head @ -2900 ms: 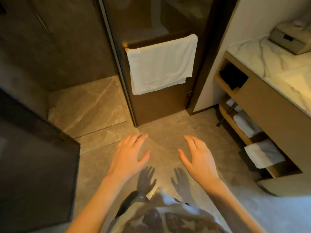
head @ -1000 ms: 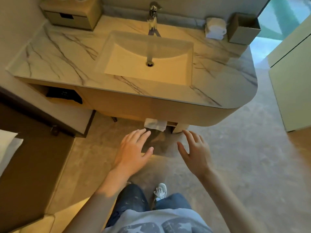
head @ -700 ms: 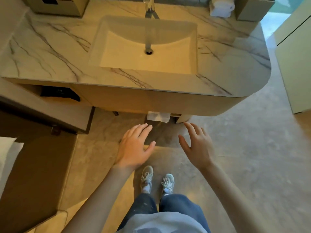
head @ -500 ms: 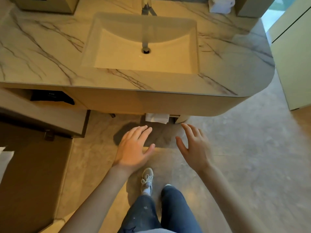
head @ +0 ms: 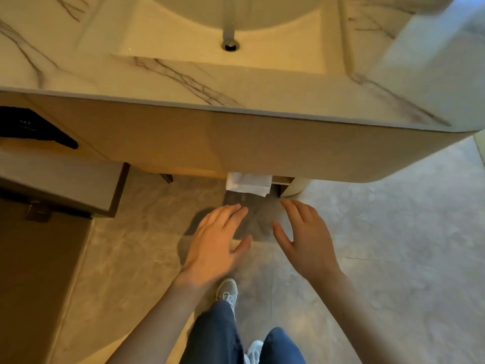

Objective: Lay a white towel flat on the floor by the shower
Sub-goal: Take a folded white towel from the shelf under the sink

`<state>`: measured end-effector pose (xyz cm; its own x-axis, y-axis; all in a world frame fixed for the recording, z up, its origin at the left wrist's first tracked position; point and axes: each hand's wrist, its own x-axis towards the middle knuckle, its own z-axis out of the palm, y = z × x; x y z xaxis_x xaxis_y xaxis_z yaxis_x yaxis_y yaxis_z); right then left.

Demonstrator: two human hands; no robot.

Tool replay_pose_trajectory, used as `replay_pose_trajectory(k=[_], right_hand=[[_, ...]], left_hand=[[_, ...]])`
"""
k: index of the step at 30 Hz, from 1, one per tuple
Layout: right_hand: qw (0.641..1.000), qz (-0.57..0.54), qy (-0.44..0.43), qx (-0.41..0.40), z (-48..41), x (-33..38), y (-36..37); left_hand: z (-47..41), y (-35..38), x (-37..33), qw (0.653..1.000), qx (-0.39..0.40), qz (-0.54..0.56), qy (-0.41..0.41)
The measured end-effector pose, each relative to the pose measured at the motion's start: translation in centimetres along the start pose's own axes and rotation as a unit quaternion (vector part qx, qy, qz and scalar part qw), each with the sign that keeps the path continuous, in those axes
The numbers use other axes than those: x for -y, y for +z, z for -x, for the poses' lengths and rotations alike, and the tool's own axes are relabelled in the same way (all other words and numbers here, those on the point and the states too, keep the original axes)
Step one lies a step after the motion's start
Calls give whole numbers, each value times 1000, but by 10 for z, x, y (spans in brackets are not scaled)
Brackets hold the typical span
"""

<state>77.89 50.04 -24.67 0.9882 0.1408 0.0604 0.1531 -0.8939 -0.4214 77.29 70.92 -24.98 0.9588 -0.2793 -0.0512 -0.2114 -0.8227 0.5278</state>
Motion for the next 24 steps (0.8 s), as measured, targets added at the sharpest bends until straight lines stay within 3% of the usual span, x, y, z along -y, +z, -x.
replay_pose_trajectory(k=[15,19,24], right_hand=[[999,45,4,-18,-8,-179,366],[998,49,7,-26,-11,-203,421],[998,57,-1,-39,-16,-212,429]], left_hand=[[-66,330,230,998,-39,-35,25],[-69,381,260,997,-43,-46,48],[-77,395,266,997,-49,-36,52]])
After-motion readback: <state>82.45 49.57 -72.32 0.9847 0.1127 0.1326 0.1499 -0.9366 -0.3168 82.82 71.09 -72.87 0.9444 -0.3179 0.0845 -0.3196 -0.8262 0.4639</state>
